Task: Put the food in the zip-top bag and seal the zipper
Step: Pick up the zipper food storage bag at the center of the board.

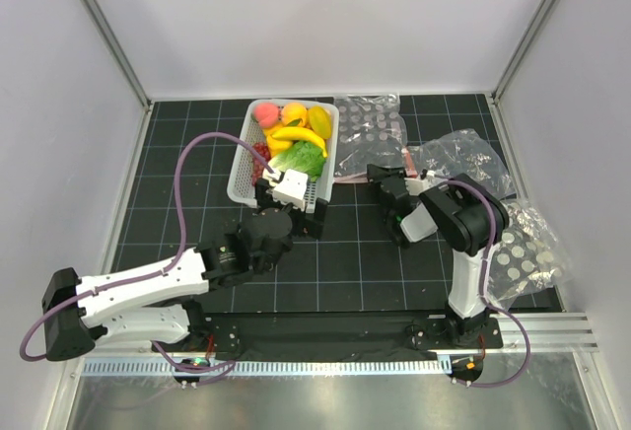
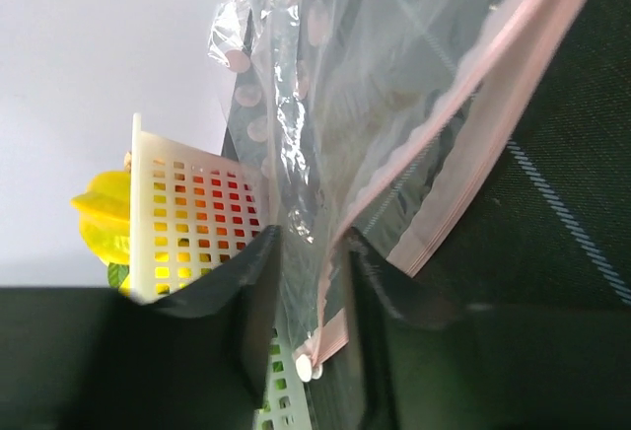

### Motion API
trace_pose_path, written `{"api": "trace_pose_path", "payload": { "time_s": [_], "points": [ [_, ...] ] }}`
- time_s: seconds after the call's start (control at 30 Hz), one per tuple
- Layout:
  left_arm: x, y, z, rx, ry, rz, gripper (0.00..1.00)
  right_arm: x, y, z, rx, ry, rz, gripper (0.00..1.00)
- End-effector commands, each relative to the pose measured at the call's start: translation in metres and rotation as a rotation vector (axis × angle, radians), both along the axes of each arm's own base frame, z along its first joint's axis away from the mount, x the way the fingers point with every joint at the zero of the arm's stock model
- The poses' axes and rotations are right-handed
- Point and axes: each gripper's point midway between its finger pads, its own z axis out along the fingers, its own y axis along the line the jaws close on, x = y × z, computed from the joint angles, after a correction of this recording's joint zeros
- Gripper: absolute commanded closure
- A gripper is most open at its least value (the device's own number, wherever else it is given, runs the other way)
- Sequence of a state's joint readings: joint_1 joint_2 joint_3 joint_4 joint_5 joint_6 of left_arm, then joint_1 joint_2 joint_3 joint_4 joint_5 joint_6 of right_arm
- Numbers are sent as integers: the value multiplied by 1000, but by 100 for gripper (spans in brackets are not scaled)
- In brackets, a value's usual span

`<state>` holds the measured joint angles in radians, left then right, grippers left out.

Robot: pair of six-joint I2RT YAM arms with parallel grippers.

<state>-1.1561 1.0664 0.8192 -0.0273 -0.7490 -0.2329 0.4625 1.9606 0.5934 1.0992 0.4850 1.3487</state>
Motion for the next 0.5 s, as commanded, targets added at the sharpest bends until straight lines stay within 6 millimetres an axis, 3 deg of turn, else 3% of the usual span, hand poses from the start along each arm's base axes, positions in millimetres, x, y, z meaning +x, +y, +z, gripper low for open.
{"api": "trace_pose_path", "payload": {
  "time_s": [0.0, 0.03, 0.13, 0.17, 0.23, 0.27, 0.3, 0.47],
  "points": [
    [1, 4, 7, -34, -8, 15, 0, 15, -6, 14, -5, -51, -52, 66],
    [1, 4, 6, -32, -6, 13, 0, 17, -7, 18, -8, -58, -54, 81],
    [1, 2, 5, -28, -5, 9, 0, 19, -6, 29, -29, -74, -34, 99],
    [1, 2, 5, -22, -4, 8, 0, 18, -6, 46, -31, -100, -30, 99],
    [1, 1, 4, -13, -4, 4, 0, 14, -7, 49, -79, -65, -16, 99],
    [1, 0, 4, -8, -4, 0, 0, 12, -8, 70, -71, -91, -17, 99],
    [1, -2, 2, -1, -1, -8, 0, 6, -12, 57, -104, -19, -15, 99],
    [-2, -9, 0, 19, 4, -53, 0, -15, -20, 91, -220, 105, -6, 99]
  ]
}}
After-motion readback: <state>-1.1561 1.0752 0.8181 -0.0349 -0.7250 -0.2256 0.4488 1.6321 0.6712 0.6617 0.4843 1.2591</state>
